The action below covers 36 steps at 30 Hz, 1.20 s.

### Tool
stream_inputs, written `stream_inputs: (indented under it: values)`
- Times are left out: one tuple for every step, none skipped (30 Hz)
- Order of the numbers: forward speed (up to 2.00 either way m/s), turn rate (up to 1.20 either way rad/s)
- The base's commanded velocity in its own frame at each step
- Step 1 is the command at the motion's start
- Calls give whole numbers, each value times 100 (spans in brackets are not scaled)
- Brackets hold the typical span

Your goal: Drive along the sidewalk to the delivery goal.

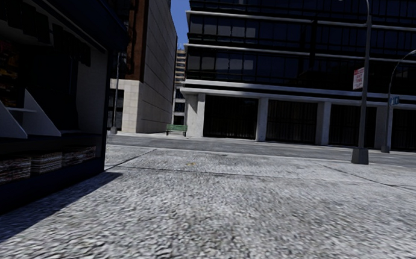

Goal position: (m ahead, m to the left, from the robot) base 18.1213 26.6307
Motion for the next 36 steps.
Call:
stream_inputs:
  values:
    - [196, 0]
    - [196, 0]
    - [196, 0]
    - [196, 0]
    - [196, 0]
    - [196, 0]
    - [196, 0]
    - [196, 0]
    - [196, 0]
    - [196, 0]
    - [196, 0]
    - [196, 0]
    - [196, 0]
    - [196, 0]
    - [196, 0]
    - [196, 0]
    - [196, 0]
    - [196, 0]
    - [196, 0]
    - [196, 0]
    - [196, 0]
    - [196, 0]
    - [196, 7]
    - [196, 17]
    - [196, 43]
    - [196, 60]
    - [196, 60]
    - [196, 65]
    - [196, 66]
    - [196, 66]
    - [196, 66]
    - [196, 66]
    - [196, 66]
    - [196, 66]
    - [196, 66]
    - [196, 66]
